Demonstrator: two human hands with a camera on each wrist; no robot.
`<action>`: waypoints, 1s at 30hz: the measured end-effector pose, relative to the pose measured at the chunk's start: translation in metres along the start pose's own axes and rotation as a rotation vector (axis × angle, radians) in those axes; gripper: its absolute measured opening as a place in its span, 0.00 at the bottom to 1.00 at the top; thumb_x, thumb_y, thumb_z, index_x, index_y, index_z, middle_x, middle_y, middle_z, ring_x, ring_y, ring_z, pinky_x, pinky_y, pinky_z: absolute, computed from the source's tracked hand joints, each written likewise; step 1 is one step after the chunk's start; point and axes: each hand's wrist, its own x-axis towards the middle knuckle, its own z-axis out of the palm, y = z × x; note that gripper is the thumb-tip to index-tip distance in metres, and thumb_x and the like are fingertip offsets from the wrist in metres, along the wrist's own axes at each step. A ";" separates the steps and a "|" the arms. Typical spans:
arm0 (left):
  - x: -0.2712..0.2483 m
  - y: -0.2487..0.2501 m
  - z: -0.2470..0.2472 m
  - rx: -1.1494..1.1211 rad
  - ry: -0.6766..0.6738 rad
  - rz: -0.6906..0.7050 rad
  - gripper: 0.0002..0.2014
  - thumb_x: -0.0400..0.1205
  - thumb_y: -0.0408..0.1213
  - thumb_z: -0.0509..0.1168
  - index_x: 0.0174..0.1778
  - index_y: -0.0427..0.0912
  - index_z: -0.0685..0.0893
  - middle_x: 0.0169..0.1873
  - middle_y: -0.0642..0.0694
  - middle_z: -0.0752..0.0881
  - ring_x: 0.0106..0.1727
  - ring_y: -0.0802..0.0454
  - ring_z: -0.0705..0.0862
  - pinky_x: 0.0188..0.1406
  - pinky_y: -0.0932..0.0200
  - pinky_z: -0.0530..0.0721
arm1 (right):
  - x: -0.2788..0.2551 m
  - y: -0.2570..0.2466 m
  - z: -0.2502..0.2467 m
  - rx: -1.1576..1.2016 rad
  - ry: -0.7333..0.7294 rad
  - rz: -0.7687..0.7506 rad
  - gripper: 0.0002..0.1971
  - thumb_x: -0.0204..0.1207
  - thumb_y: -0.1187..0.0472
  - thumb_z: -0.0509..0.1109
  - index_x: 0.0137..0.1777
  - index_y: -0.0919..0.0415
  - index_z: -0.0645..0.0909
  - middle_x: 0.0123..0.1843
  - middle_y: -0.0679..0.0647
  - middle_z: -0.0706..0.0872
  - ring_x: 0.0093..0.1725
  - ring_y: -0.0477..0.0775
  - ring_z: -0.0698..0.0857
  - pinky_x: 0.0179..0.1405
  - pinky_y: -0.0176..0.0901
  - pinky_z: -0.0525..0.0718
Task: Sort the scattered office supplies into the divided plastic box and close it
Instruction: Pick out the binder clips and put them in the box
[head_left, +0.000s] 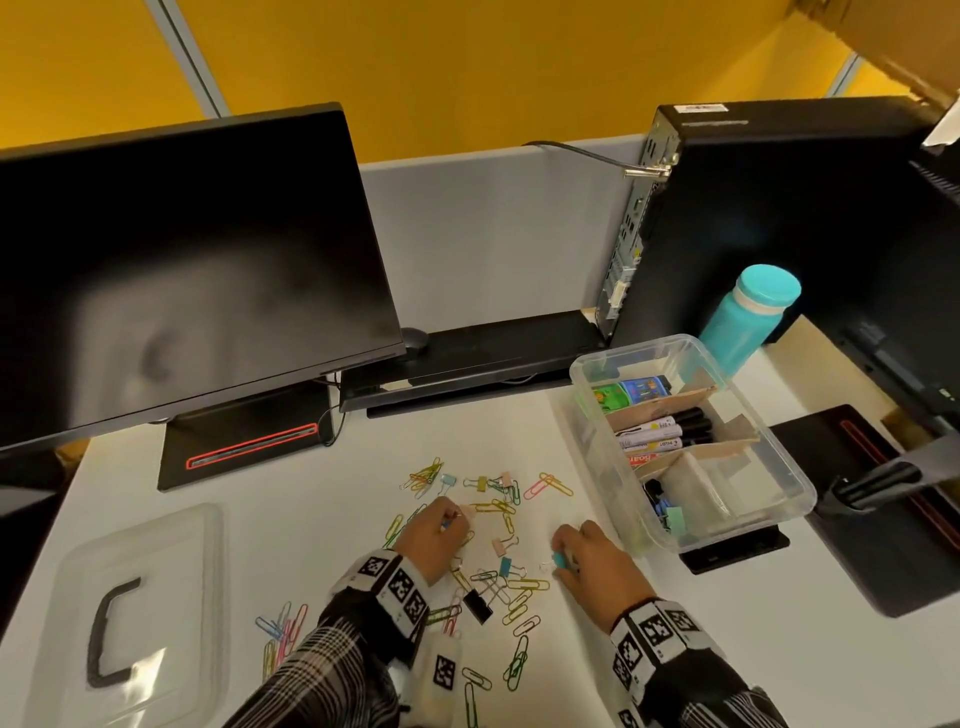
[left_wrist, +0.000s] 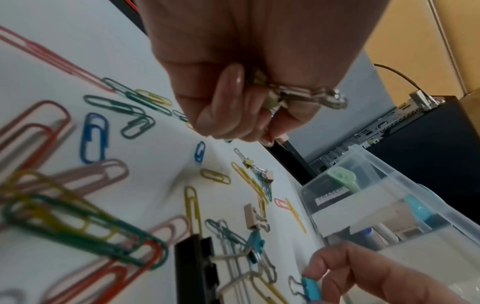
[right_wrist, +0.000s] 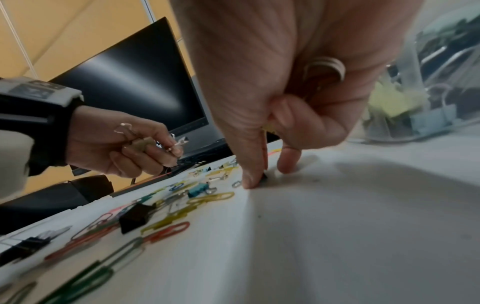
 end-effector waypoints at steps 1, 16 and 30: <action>-0.001 -0.002 -0.001 -0.007 0.005 -0.001 0.14 0.85 0.38 0.56 0.32 0.50 0.67 0.30 0.53 0.71 0.30 0.57 0.69 0.31 0.59 0.67 | -0.001 -0.001 -0.001 -0.017 0.000 0.000 0.11 0.79 0.55 0.65 0.59 0.54 0.72 0.57 0.52 0.75 0.45 0.53 0.83 0.48 0.42 0.84; -0.021 -0.018 -0.005 0.067 0.025 0.018 0.08 0.85 0.37 0.57 0.40 0.42 0.72 0.33 0.50 0.75 0.35 0.54 0.73 0.33 0.64 0.69 | -0.042 0.006 -0.136 -0.083 0.342 0.212 0.10 0.77 0.56 0.65 0.53 0.61 0.74 0.51 0.59 0.83 0.46 0.59 0.84 0.40 0.50 0.82; -0.050 0.126 0.035 0.215 -0.099 0.378 0.05 0.83 0.42 0.60 0.48 0.48 0.79 0.44 0.50 0.85 0.44 0.53 0.83 0.42 0.62 0.80 | -0.048 0.088 -0.106 -0.016 0.718 0.288 0.28 0.80 0.55 0.60 0.78 0.64 0.63 0.80 0.61 0.65 0.79 0.62 0.63 0.77 0.57 0.65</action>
